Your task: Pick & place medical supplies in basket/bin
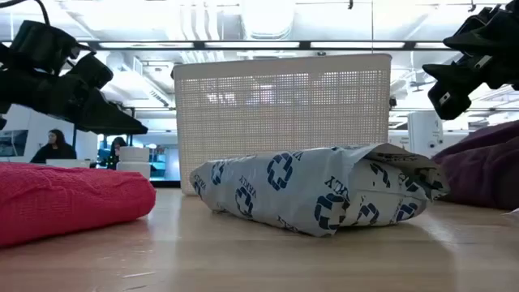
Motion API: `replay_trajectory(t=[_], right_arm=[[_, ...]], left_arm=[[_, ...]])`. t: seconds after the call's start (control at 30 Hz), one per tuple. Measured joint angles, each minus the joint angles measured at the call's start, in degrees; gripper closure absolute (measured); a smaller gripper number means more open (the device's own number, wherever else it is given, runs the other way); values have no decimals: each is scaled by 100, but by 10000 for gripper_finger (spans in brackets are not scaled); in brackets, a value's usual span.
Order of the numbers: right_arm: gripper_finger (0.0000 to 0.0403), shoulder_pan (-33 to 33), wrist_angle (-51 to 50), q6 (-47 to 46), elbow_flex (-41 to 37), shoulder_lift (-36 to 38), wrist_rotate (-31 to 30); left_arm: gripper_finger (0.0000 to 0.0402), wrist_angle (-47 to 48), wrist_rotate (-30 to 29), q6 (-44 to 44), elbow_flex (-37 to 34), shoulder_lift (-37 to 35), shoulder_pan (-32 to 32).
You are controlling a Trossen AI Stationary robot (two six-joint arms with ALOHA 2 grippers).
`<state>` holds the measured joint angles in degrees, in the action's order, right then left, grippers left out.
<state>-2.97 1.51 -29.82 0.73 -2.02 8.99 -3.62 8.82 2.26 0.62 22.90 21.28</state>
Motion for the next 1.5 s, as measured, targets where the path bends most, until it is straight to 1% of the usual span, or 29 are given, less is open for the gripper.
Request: replay_trajectory(t=[1.1,1.13,1.17,1.2,1.27,1.3,1.37,1.43,1.5], right_arm=[[229,-1,20,-6,0,0,-13],[229,-1,116,-207,0,-9,-196],[229,-1,225,-596,4,-25,-481],[229,5,288,-1221,7,-33,-710],[229,2,516,-2639,4,-47,-984],[229,-1,591,-3155,6,-47,-1172],[229,1,563,-3653,9,-70,-1644],[229,3,596,-3887,0,-90,-2092],[229,2,851,-4152,0,-68,-2214]], left_arm=[[178,1,0,1,-1,0,1],[178,2,0,2,-2,2,2],[178,0,0,1,-1,2,0],[178,1,0,2,0,1,1],[178,2,0,1,-1,1,2],[178,0,0,0,-2,0,0],[178,0,0,2,0,2,2],[178,2,-1,1,-1,0,0],[178,2,0,2,-1,2,2]])
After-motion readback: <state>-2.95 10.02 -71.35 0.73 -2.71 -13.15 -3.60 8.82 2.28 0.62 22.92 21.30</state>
